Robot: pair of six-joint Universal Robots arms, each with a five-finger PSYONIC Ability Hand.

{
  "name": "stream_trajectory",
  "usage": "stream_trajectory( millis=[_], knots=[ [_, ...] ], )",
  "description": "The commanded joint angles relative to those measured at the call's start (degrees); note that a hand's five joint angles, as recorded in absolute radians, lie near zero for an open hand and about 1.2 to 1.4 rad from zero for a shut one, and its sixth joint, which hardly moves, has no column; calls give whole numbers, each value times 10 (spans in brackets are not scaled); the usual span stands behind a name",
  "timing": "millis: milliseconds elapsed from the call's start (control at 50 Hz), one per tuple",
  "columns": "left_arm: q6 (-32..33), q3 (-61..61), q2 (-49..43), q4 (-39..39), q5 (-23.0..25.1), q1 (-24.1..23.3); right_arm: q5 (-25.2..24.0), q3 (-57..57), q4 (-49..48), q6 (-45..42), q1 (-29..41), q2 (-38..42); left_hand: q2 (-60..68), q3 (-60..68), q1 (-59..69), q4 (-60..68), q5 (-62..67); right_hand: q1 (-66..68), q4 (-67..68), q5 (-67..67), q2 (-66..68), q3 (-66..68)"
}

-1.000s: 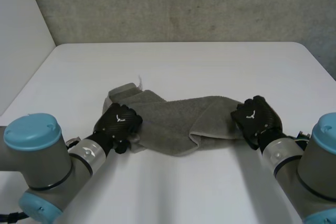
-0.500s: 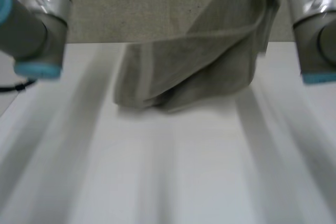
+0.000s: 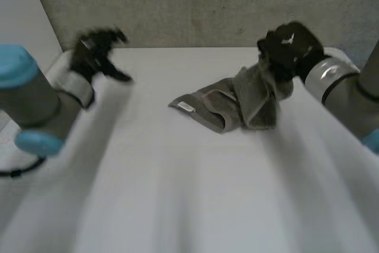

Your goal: Fold the towel.

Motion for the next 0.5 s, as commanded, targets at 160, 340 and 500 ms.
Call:
stream_trajectory(
  millis=[160, 340, 500],
  knots=[
    [49, 16, -59, -2, 28, -123, 94, 109, -4, -3, 39, -84, -43, -40, -42, -38, -40, 45, 38, 37, 43, 35],
    [50, 83, -97, -16, -7, -147, 94, 139, -1, 52, 54, -224, -43, -40, -42, -38, -40, 45, 38, 37, 43, 35],
    [52, 149, -154, -15, -20, -170, 90, 117, 40, 80, 56, -340, -43, -40, -42, -38, -40, 45, 38, 37, 43, 35]
  ],
)
